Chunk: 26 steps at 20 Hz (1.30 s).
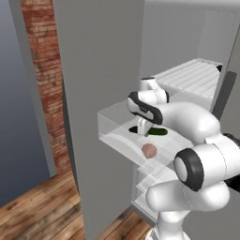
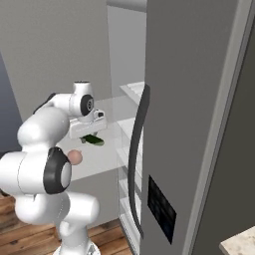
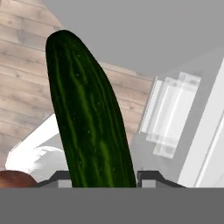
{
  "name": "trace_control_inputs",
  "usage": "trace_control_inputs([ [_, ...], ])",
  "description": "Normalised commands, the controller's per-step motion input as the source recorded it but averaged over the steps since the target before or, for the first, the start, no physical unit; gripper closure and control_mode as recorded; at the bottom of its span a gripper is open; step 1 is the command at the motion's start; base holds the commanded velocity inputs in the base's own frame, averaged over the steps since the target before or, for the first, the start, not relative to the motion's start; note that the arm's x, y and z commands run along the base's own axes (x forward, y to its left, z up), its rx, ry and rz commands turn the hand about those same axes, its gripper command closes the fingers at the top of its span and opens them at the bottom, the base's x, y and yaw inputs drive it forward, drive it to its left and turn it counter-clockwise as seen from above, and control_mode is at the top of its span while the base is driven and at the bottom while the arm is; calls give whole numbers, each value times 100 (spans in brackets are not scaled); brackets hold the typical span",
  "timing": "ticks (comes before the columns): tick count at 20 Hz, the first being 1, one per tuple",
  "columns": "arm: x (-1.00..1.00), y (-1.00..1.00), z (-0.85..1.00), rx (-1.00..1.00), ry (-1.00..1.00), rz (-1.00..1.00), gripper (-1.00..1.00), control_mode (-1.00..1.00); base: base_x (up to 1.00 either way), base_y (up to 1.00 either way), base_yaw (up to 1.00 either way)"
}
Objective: Place the onion and cucumber inside the fridge drawer. Close the drawer after placing the vegetables.
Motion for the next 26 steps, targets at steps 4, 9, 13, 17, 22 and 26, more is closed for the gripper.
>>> trace_control_inputs([
  [4,-3,4,-54,0,3,0,100,-100,0,0,0],
  [9,-13,3,-39,0,0,0,100,-100,0,0,0],
  [13,-1,13,-34,0,0,0,100,-100,0,0,0],
  [17,-4,13,-29,1,0,0,-100,-100,0,0,0],
  [22,0,10,-2,0,0,0,-100,-100,0,0,0],
  [26,0,18,37,0,-9,-1,-100,-100,0,0,0],
])
